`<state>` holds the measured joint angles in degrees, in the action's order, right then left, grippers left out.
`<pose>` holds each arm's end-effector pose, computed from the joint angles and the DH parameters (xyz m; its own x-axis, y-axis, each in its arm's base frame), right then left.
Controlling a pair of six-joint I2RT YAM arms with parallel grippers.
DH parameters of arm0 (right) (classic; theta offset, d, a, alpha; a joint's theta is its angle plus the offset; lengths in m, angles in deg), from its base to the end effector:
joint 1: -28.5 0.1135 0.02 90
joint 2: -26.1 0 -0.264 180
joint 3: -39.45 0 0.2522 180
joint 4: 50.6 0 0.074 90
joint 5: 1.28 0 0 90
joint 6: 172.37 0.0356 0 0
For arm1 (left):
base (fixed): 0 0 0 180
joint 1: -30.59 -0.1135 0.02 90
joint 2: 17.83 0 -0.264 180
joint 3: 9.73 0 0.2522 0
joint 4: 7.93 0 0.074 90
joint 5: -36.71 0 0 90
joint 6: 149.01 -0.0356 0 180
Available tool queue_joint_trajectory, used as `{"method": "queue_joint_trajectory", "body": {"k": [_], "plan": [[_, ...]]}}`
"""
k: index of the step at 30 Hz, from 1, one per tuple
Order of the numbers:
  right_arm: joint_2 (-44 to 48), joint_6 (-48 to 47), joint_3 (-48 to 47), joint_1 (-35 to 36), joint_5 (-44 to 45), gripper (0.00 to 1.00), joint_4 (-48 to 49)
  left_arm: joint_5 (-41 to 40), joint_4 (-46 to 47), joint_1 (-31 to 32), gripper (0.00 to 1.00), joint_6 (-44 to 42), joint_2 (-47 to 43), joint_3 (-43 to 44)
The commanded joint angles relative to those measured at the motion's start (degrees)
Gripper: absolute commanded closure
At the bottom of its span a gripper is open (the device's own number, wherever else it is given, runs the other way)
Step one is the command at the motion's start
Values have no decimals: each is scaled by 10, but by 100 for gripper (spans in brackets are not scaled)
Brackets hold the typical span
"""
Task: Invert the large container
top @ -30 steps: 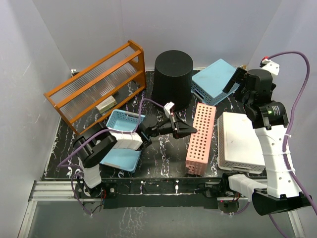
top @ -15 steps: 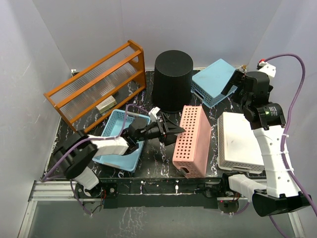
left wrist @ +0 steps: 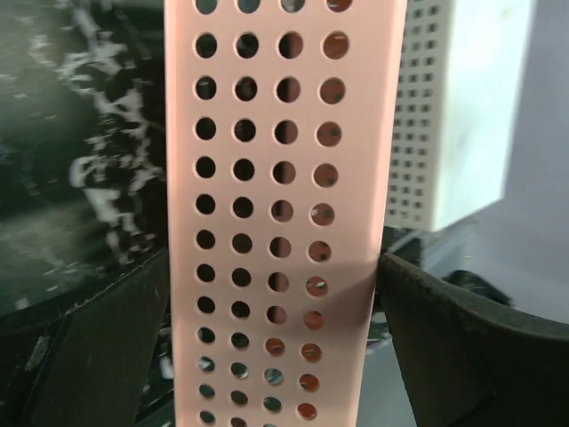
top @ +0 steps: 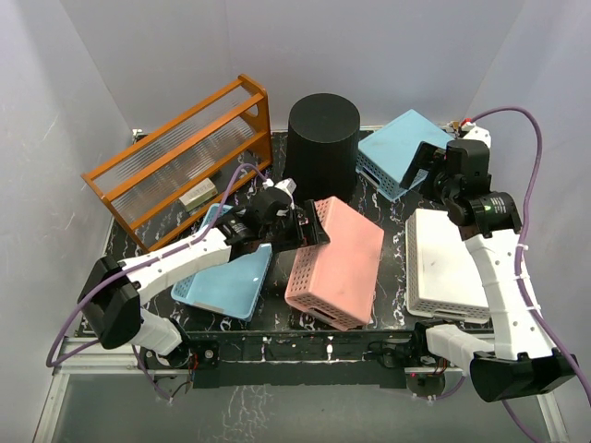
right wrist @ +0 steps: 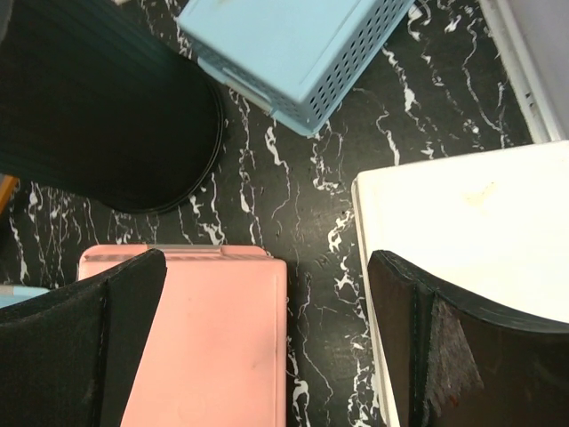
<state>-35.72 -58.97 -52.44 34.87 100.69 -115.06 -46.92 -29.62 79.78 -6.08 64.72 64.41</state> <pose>0.2030 0.0152 0.4111 -0.4907 0.3361 -0.8039 0.2794 0.9346 0.2202 0.2126 -0.2523 0.2835 -0.8478 -0.2315 -0.4771 0.2297 0.6506 -0.7238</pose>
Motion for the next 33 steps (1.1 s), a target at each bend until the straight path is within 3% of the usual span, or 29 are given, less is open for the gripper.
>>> {"method": "queue_joint_trajectory", "body": {"k": [1,10,17,33], "plan": [[0,-14,8,-1,-38,2,17,-79,-152,-2,1,-83,-18,49],[-5,-11,-8,0,-31,2,23,-97,-225,-3,1,-138,-31,72],[4,-13,17,0,-56,2,28,-54,-194,4,1,-125,-37,39],[10,-12,18,0,-72,2,30,-101,-171,29,1,-93,-11,14]]}}
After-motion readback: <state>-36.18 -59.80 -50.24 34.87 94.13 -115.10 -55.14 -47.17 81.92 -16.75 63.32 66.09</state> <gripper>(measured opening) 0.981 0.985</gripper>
